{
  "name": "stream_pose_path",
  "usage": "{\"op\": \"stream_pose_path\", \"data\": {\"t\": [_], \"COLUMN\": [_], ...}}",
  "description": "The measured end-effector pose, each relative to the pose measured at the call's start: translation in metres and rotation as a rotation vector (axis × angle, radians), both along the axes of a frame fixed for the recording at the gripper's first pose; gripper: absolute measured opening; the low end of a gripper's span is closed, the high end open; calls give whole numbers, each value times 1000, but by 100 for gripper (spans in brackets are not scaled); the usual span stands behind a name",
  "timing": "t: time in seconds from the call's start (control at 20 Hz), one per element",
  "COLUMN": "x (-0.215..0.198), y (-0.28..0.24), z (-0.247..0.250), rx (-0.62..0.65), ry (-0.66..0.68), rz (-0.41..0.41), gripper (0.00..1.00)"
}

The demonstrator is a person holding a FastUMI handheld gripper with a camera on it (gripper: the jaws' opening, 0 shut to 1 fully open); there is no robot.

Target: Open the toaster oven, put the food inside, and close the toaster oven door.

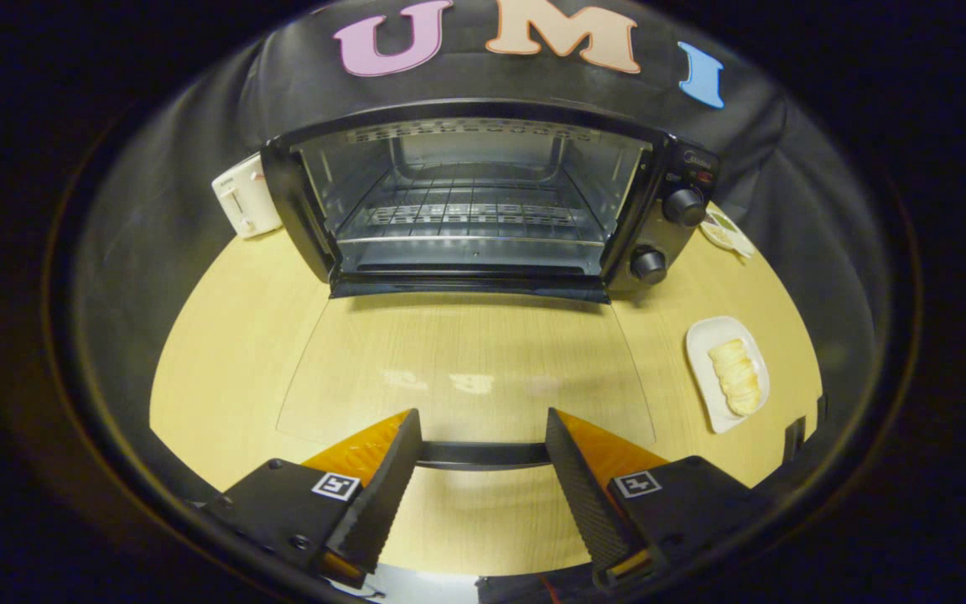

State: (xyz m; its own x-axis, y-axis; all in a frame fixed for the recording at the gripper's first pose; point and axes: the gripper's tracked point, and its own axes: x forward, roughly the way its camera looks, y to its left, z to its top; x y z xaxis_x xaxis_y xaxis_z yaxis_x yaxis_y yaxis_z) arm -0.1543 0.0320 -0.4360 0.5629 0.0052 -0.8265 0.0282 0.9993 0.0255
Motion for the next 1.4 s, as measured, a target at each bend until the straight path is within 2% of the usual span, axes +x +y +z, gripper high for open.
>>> {"op": "stream_pose_path", "data": {"t": [0.2, 0.4, 0.65, 0.85, 1.05, 1.4], "x": [21, 37, 38, 36, 34, 26], "y": [-28, -85, -173, -231, -266, -279], "z": [25, 34, 20, 0, -22, -64], "rx": [15, -19, -108, -148, -169, -146], "ry": [-69, -101, -65, -24, 25, 127], "rz": [-61, -156, -275, -340, -338, -269], "gripper": [94, 94, 94, 94, 94, 93]}}
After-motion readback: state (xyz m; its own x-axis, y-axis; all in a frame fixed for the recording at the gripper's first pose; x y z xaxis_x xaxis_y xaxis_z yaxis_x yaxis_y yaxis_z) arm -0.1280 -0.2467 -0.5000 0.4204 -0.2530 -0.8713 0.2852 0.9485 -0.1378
